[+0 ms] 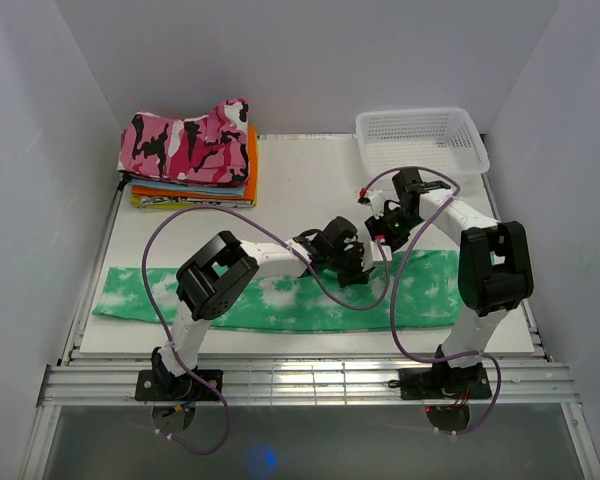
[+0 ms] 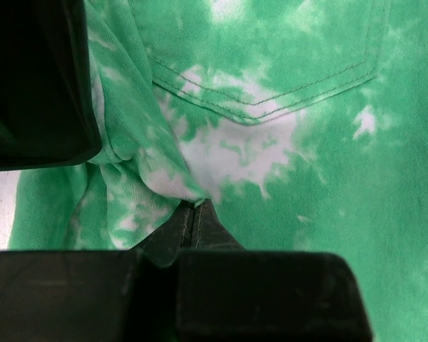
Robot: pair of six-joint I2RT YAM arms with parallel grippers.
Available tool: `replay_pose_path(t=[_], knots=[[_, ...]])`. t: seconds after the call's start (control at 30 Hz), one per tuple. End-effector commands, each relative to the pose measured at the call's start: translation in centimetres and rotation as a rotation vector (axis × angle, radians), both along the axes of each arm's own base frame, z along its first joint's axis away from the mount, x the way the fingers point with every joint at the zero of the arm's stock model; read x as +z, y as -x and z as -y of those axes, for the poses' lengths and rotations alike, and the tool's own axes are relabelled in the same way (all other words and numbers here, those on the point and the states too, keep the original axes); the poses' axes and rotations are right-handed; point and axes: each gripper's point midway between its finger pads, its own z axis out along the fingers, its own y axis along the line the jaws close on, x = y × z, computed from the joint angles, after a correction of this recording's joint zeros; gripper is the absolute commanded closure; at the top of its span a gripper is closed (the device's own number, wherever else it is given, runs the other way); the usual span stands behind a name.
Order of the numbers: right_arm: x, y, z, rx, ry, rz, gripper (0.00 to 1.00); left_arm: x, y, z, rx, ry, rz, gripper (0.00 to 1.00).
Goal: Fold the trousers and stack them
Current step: Fold the trousers
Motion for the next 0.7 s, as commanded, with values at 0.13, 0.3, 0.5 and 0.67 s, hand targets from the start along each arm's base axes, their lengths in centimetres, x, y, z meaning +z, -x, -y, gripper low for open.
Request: replay_pose_path(t=[0.13,0.3,0.5,0.67], knots=[[-0.4,0.5,-1.0,0.015,-0.036,-0.026,0.61,-0.4,0.0,-1.5,0.033,-0.049,0.016,0.99],[-1.7,1.3,-0.6,0.027,-0.024,-0.044,0.60,-0.4,-0.3,-1.4,0.045,-0.042,0.011,0.97],[-2.4,0.6,0.1,0.026,0.019,-0.014,0.83,-0.3,-0.2,-1.7,0.051,-0.045,0.002,0.92],[-0.4,-0.9,-0.7,0.022,-0.020,0.043,0.92,1.7,0.2,-2.7,0.064,-0.030,0.025,0.61]])
